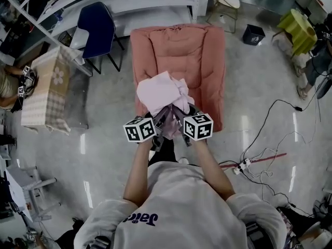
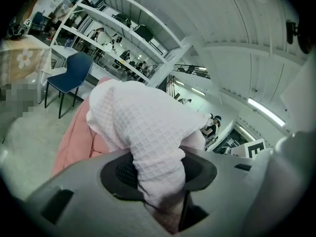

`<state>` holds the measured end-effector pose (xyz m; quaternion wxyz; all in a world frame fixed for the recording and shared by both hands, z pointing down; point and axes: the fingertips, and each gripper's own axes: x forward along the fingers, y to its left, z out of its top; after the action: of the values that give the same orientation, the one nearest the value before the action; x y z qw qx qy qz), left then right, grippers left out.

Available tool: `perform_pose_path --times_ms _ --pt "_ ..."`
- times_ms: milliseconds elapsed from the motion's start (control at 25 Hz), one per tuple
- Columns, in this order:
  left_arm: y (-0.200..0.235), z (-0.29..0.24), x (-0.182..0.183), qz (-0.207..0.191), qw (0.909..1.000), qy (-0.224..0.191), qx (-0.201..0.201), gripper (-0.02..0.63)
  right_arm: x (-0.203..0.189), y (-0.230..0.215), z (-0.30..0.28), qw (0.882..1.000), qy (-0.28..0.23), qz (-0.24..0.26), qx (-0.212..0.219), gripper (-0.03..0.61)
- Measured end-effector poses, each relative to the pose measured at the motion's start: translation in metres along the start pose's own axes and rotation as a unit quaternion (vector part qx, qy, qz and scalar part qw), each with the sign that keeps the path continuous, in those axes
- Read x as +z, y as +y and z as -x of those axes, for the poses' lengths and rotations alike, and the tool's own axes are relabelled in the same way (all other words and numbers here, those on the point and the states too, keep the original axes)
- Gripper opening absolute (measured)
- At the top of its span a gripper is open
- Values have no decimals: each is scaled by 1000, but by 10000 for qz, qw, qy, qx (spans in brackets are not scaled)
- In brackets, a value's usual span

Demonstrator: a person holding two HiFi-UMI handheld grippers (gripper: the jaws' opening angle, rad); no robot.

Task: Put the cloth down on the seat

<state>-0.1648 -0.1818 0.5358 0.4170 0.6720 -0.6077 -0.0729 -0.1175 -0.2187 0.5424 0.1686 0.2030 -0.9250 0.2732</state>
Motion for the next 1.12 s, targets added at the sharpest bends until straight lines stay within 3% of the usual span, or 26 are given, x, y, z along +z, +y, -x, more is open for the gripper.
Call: perform_pose_path --times_ms 480,840,1120 --pt "118 -104 7 195 9938 1055 276 192 -35 -76 -124 9926 814 -854 -288 130" --pt "206 -197 -23 680 9850 1571 196 175 -95 -152 -215 9811 1303 -1249 -694 121" --pt "278 -259 -69 435 9721 2237 551 175 -160 -209 -274 9672 1791 -1510 -984 121"
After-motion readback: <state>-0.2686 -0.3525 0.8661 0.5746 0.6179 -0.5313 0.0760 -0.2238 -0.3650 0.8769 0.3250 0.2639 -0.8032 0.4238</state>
